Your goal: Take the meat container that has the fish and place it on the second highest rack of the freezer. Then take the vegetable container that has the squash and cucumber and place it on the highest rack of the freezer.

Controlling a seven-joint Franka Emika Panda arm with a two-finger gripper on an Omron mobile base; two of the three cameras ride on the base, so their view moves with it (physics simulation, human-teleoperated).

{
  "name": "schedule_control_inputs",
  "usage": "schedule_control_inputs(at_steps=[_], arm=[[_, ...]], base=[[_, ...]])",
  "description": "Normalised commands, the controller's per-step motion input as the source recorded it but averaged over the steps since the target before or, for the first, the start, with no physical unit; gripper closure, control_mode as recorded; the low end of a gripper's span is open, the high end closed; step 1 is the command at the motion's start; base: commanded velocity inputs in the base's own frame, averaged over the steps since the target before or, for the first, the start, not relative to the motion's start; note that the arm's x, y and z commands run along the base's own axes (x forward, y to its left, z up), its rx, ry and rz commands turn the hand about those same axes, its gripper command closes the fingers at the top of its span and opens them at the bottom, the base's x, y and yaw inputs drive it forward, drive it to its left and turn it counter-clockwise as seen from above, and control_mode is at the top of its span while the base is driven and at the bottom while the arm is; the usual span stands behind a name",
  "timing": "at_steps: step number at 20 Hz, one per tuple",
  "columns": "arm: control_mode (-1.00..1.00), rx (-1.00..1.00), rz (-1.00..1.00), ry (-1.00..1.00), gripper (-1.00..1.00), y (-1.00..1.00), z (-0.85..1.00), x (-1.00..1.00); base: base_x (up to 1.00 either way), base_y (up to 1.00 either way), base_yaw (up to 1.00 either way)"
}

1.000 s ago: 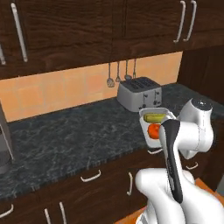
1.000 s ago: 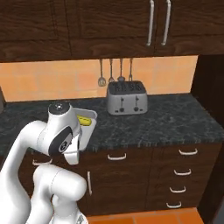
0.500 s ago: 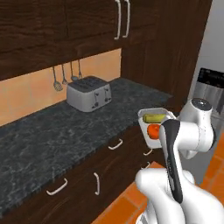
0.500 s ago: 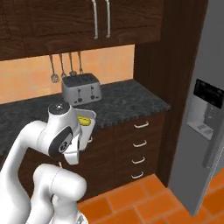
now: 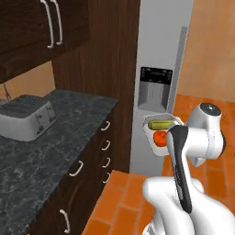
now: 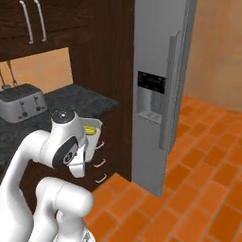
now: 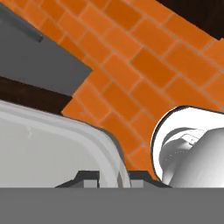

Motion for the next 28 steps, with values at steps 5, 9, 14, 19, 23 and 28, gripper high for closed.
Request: schedule_control_inputs(at_steps=[5, 9, 14, 19, 23, 28], arm=[[1.0, 0.0, 0.0, 0.0, 1.0, 0.0, 0.0, 0.0], [1.0, 0.0, 0.0, 0.0, 1.0, 0.0, 0.0, 0.0], [1.0, 0.0, 0.0, 0.0, 1.0, 0.0, 0.0, 0.0], [1.0, 0.0, 0.0, 0.0, 1.0, 0.0, 0.0, 0.0], [1.0, 0.0, 0.0, 0.0, 1.0, 0.0, 0.0, 0.0], [1.0, 0.0, 0.0, 0.0, 1.0, 0.0, 0.0, 0.0]], base=[[0.12, -0.5, -0.63], [0.23, -0.64, -0.58], [0.64, -0.62, -0.38], [1.0, -0.23, -0.08], [1.0, -0.37, 0.01], [1.0, -0.46, 0.06]])
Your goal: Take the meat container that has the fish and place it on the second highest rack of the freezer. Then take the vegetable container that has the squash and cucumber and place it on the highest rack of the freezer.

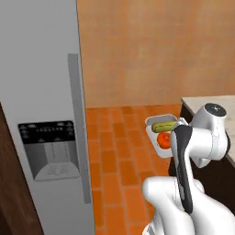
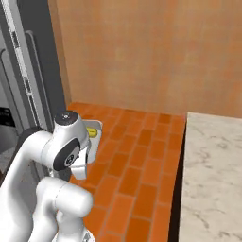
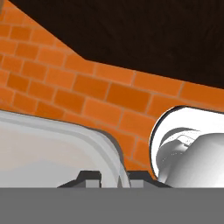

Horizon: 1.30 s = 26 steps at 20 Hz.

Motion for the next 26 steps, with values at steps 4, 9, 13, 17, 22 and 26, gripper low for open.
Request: schedule_control_inputs(at_steps=[4, 9, 13, 17, 22, 26], arm=[[1.0, 0.0, 0.0, 0.0, 1.0, 0.0, 0.0, 0.0], [1.0, 0.0, 0.0, 0.0, 1.0, 0.0, 0.0, 0.0], [1.0, 0.0, 0.0, 0.0, 1.0, 0.0, 0.0, 0.0], [1.0, 0.0, 0.0, 0.0, 1.0, 0.0, 0.0, 0.0], [1.0, 0.0, 0.0, 0.0, 1.0, 0.0, 0.0, 0.0], [1.0, 0.0, 0.0, 0.0, 1.0, 0.0, 0.0, 0.0]], base=[[1.0, -0.44, 0.1], [1.0, -0.43, 0.26], [1.0, -0.3, 0.46], [0.88, -0.36, 0.63], [0.36, -0.28, 0.7], [0.0, -0.21, 0.73]])
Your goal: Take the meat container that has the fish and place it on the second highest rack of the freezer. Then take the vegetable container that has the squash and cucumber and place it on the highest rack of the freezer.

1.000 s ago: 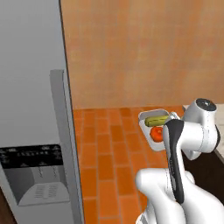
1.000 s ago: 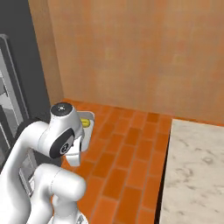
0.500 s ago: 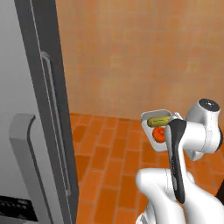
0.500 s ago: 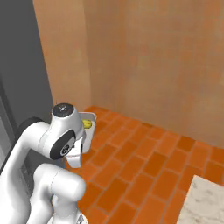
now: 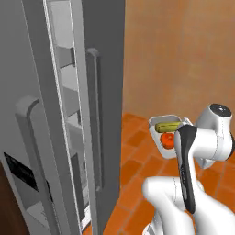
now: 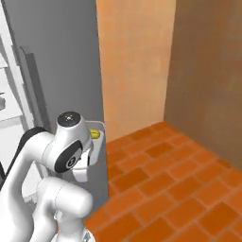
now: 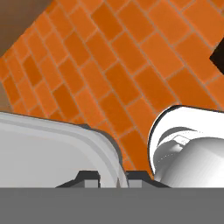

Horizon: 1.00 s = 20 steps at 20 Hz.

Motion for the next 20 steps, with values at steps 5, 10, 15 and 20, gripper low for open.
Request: schedule_control_inputs(at_steps=[5, 10, 15, 20], arm=[[1.0, 0.0, 0.0, 0.0, 1.0, 0.0, 0.0, 0.0], [1.0, 0.0, 0.0, 0.0, 1.0, 0.0, 0.0, 0.0], [1.0, 0.0, 0.0, 0.0, 1.0, 0.0, 0.0, 0.0], [1.0, 0.0, 0.0, 0.0, 1.0, 0.0, 0.0, 0.0]], base=[[0.0, -0.34, 0.73], [0.0, -0.36, 0.7], [0.0, -0.31, 0.67], [0.0, -0.44, 0.58]])
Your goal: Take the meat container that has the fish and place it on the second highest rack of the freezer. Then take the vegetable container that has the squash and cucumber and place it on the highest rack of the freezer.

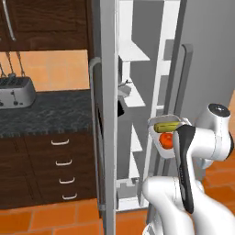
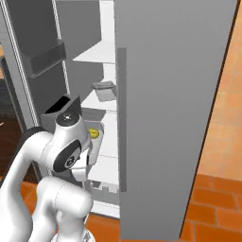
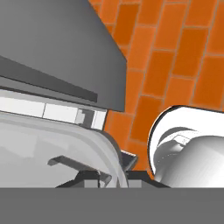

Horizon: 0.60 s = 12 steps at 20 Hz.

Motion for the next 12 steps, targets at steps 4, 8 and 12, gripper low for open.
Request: schedule_control_inputs(at_steps=[4, 8, 12], arm=[[1.0, 0.0, 0.0, 0.0, 1.0, 0.0, 0.0, 0.0], [1.0, 0.0, 0.0, 0.0, 1.0, 0.0, 0.0, 0.0], [1.0, 0.0, 0.0, 0.0, 1.0, 0.0, 0.0, 0.0]], base=[[0.0, -0.76, 0.43], [0.03, -0.34, 0.39], [0.25, 0.0, 0.41]])
